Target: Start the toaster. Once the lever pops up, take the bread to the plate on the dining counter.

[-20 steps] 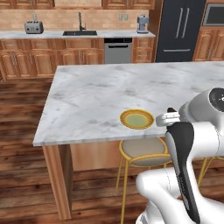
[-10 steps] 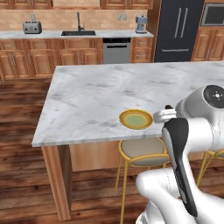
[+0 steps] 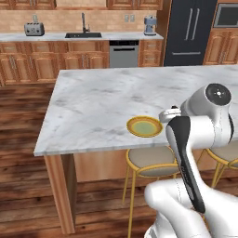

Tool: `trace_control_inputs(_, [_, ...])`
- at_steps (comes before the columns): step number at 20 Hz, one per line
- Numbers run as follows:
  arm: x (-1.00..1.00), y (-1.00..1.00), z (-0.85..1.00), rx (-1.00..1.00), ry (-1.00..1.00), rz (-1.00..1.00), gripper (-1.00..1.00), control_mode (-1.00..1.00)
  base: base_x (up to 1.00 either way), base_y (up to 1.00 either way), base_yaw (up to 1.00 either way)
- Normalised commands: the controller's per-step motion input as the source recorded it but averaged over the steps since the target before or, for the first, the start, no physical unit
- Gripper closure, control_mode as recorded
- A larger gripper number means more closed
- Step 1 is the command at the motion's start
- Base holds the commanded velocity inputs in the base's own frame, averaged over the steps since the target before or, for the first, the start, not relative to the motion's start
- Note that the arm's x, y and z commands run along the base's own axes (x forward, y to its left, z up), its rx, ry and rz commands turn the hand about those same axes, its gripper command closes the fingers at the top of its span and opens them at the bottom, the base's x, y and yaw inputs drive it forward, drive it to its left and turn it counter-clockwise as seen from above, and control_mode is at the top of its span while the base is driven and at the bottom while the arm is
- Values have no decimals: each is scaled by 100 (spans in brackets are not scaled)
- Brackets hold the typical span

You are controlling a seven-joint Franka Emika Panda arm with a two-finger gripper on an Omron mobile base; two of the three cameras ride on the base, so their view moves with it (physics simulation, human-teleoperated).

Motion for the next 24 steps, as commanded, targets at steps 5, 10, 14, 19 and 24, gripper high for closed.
trace_control_inputs(5, [26,-16,-14,0,-2,3,100,-100,0,0,0])
trace_control_inputs(10, [36,-5,-26,0,-3,9,100,-100,0,0,0])
trace_control_inputs(14, [44,-9,-20,0,-2,11,100,-100,0,0,0])
trace_control_inputs(19, [43,-2,-7,0,0,7,100,-100,0,0,0])
trace_control_inputs(24, [40,-4,-14,3,0,6,100,-100,0,0,0])
